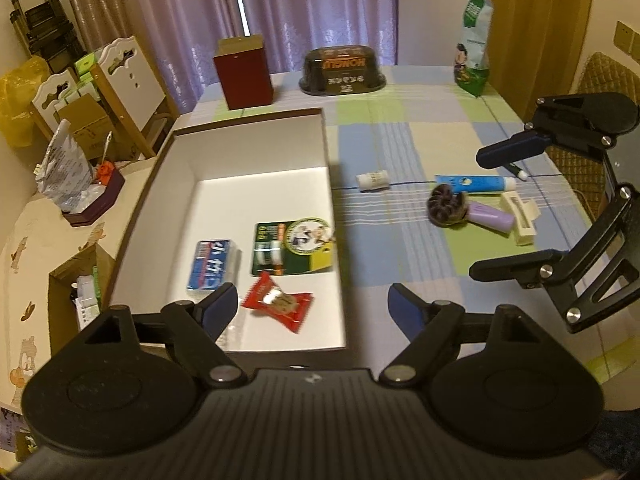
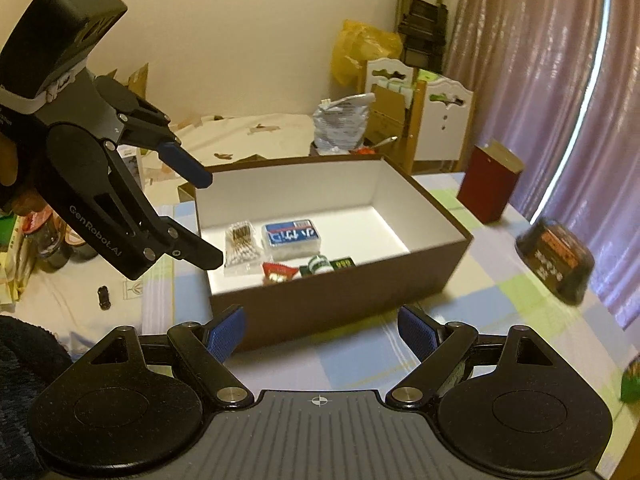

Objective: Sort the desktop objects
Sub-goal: 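Withdraw both open tools from the box toward the items on the table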

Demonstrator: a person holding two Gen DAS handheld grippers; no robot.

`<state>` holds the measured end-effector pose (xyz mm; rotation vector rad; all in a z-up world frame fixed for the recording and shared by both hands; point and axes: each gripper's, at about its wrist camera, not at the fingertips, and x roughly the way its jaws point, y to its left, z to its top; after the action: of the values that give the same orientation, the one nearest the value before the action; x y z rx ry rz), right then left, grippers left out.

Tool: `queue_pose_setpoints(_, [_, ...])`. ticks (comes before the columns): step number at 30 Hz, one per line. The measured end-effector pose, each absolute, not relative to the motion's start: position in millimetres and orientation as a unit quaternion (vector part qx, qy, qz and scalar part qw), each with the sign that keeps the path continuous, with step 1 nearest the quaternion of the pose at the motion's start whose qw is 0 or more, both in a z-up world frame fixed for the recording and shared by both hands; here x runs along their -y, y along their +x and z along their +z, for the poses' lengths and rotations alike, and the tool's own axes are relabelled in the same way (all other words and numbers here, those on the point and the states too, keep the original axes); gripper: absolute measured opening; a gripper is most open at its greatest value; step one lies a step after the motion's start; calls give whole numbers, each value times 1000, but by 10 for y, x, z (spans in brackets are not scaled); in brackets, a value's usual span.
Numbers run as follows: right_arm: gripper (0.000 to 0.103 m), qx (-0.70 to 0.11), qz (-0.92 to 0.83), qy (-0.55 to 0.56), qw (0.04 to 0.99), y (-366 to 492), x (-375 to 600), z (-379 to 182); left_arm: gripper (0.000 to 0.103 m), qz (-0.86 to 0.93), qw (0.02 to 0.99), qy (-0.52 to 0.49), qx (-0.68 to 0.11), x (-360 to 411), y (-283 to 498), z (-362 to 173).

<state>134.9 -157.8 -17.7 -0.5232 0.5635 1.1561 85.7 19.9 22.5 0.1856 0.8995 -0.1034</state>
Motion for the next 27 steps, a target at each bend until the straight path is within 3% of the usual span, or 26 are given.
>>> queue_pose_setpoints(27, [86, -396, 344, -112, 844, 1485, 3321, -509, 80, -129, 869, 98, -467, 969, 982, -349])
